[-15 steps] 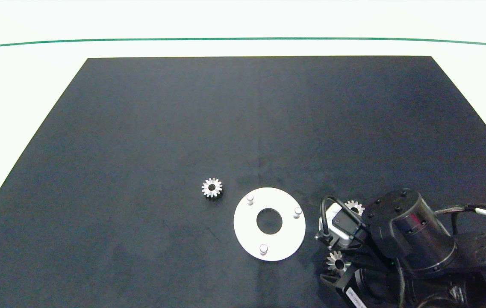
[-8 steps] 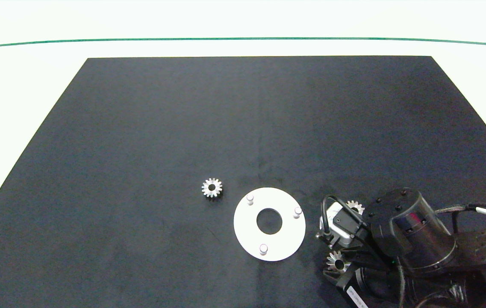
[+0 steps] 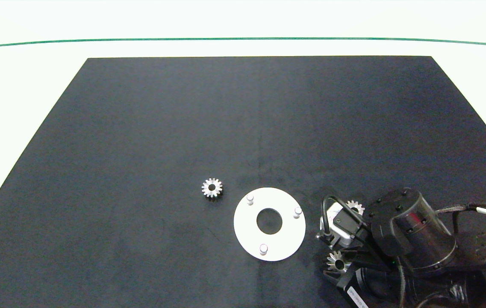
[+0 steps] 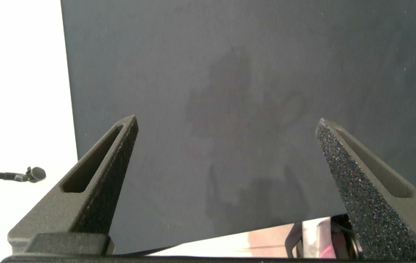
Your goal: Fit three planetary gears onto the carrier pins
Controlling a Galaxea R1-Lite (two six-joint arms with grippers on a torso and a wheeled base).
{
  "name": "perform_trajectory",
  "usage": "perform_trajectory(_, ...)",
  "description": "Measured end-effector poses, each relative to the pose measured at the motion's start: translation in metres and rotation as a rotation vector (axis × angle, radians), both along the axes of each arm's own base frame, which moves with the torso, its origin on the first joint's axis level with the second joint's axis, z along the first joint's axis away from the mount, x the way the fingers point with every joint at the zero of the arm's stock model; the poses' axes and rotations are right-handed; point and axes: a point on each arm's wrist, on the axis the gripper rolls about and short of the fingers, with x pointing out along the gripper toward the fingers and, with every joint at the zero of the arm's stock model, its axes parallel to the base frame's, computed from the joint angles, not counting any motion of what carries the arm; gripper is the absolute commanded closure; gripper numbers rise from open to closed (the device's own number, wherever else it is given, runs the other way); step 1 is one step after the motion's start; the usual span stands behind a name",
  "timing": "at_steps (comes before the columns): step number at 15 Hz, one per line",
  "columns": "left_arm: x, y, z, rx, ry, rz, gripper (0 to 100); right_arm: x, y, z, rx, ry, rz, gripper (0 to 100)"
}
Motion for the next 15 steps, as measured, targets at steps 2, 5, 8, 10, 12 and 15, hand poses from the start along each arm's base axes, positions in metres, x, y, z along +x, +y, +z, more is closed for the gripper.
perform_trajectory(2, 0.000, 0.000, 0.000, -0.001, 0.001, 0.000, 0, 0.000, 0.000, 0.000, 0.001, 0.003, 0.003, 82)
perform_trajectory(5, 0.001, 0.000, 0.000, -0.001, 0.007, -0.001, 0, -0.002, 0.000, 0.003, 0.007, -0.001, 0.025, 84)
perform_trajectory(8, 0.002, 0.000, 0.000, 0.000, 0.013, -0.002, 0, -0.007, -0.003, 0.022, -0.021, 0.002, 0.054, 84)
perform_trajectory(10, 0.004, 0.000, 0.000, 0.002, 0.017, -0.001, 0, -0.012, -0.005, 0.047, -0.034, 0.012, 0.069, 84)
perform_trajectory(12, 0.005, 0.000, 0.002, 0.002, 0.006, -0.001, 0, -0.016, 0.000, 0.073, 0.004, -0.027, 0.095, 84)
perform_trajectory(15, 0.007, 0.000, 0.003, 0.004, 0.003, 0.002, 0, -0.014, 0.017, 0.085, 0.031, -0.055, 0.134, 84)
